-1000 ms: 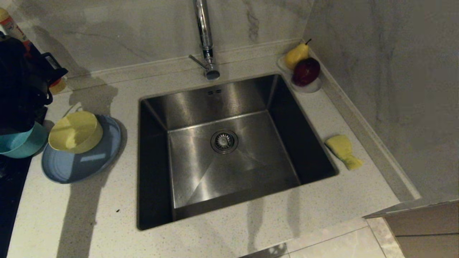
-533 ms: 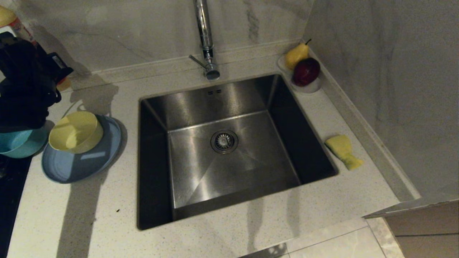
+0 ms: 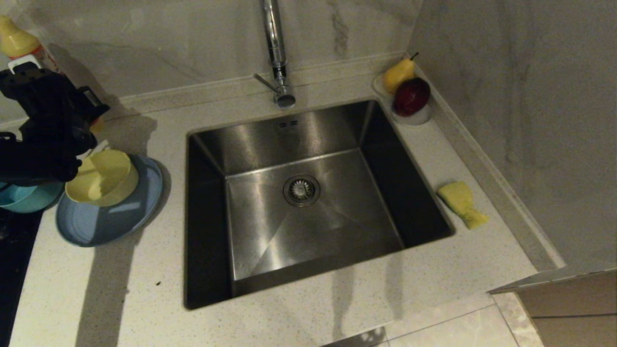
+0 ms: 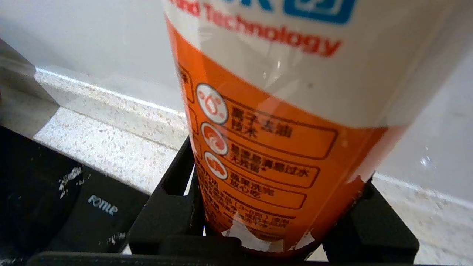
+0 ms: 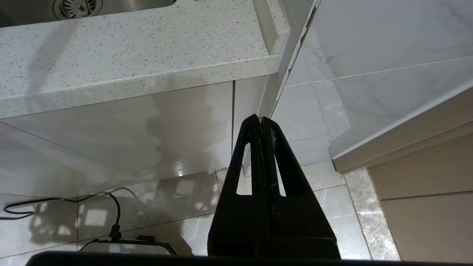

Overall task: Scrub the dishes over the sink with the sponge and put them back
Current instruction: Place the dish soap on the table

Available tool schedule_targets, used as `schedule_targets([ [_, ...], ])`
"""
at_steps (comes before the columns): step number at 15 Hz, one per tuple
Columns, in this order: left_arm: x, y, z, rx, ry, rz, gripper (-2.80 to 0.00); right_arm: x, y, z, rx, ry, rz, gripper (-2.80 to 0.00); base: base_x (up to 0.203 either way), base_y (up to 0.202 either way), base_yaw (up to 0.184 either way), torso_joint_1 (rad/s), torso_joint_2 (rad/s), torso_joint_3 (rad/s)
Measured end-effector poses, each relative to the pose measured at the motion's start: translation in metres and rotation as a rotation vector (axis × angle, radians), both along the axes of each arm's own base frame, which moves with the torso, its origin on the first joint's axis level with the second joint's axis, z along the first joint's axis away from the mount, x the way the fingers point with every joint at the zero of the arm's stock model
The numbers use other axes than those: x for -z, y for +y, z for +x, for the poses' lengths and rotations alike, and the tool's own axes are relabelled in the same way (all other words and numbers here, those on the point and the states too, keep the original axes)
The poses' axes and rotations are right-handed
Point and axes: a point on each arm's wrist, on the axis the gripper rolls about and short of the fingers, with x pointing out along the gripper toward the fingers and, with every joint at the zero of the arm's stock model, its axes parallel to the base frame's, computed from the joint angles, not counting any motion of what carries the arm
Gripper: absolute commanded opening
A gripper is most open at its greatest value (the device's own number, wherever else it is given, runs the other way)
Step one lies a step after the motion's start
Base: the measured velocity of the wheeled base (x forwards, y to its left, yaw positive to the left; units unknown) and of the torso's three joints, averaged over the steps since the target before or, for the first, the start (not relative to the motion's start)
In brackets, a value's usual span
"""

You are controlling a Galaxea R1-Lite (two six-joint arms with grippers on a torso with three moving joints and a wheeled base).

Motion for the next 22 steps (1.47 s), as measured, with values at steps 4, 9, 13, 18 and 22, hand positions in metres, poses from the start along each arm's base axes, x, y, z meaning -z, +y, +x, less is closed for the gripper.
schedule_targets([
  [4, 0.003, 0.002, 0.009, -0.021, -0.013, -0.003, -2.8, 0.0, 0.0, 0.0, -0.001, 0.0, 0.0, -2.8, 0.0, 0.0, 0.0, 0.0, 0.0, 0.0],
  [9, 0.011, 0.004, 0.02, -0.024, -0.008, -0.006, -2.8, 0.0, 0.0, 0.0, 0.0, 0.0, 0.0, -2.8, 0.0, 0.0, 0.0, 0.0, 0.0, 0.0],
  [13, 0.017, 0.001, 0.026, -0.03, -0.006, -0.012, -2.8, 0.0, 0.0, 0.0, 0.0, 0.0, 0.0, -2.8, 0.0, 0.0, 0.0, 0.0, 0.0, 0.0],
  [18, 0.02, 0.001, 0.028, -0.045, -0.005, -0.02, -2.8, 0.0, 0.0, 0.0, 0.0, 0.0, 0.0, -2.8, 0.0, 0.0, 0.0, 0.0, 0.0, 0.0],
  [22, 0.023, 0.002, 0.03, -0.059, -0.001, -0.028, -2.8, 0.0, 0.0, 0.0, 0.0, 0.0, 0.0, -2.8, 0.0, 0.0, 0.0, 0.0, 0.0, 0.0],
])
